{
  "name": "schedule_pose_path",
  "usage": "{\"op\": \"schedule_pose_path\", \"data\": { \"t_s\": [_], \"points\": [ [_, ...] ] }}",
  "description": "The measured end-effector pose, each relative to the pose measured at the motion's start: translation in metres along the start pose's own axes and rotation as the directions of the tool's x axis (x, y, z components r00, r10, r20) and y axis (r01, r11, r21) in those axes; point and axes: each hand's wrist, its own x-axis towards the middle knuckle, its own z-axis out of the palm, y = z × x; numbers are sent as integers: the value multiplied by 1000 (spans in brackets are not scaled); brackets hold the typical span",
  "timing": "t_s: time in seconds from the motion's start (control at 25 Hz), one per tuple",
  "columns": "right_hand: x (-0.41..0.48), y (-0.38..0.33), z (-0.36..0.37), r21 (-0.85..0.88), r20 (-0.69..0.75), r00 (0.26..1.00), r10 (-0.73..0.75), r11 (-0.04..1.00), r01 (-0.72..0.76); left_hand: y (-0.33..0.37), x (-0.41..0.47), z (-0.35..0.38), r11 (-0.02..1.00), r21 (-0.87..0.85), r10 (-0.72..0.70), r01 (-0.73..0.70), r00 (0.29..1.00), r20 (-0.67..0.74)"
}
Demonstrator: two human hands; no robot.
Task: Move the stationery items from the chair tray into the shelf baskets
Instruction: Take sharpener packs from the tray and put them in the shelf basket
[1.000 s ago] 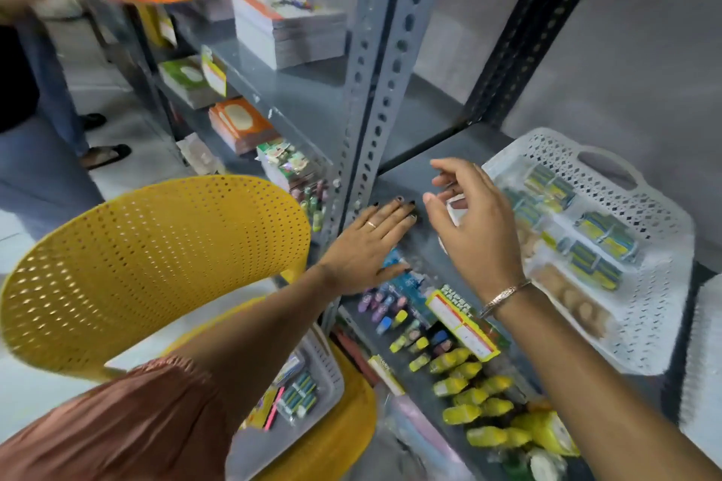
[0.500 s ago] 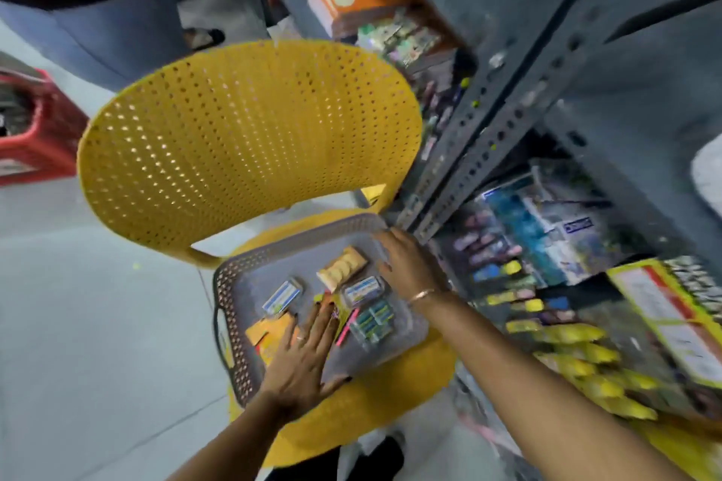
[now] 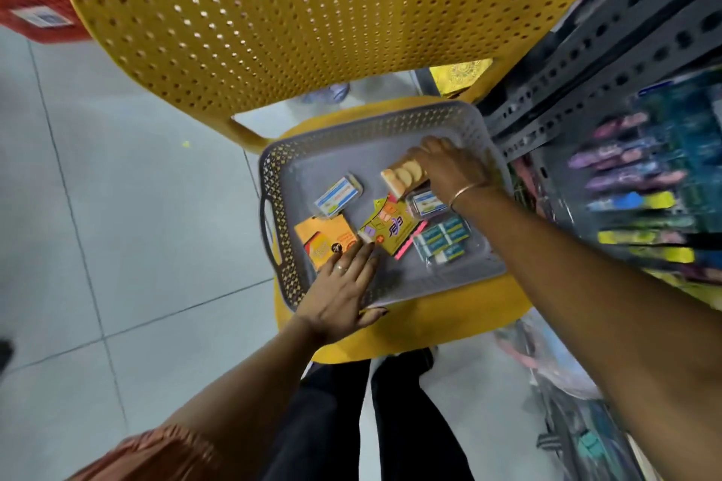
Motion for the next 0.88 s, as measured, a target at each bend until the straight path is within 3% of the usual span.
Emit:
{"op": "schedule_pose_path", "data": {
  "t_s": [0.4,0.56,0.68,0.88],
  "points": [
    [14,-7,1,-106,-62,992,-114,989,107,0,-1,-4,1000,-2,-28,28,998,49],
    [-4,-4,-33,-11,-107,994,-36,999,35,0,-2,-13,1000,13,9,-9,1000,-14],
    [-26,2,-76,122,-147,988,40,992,-22,5,4,-38,996,42,79,-74,986,-145],
    [-99,5,-172,262,-354,920,168,962,-74,15,27,-121,982,99,182,-162,950,-255]
  ]
}}
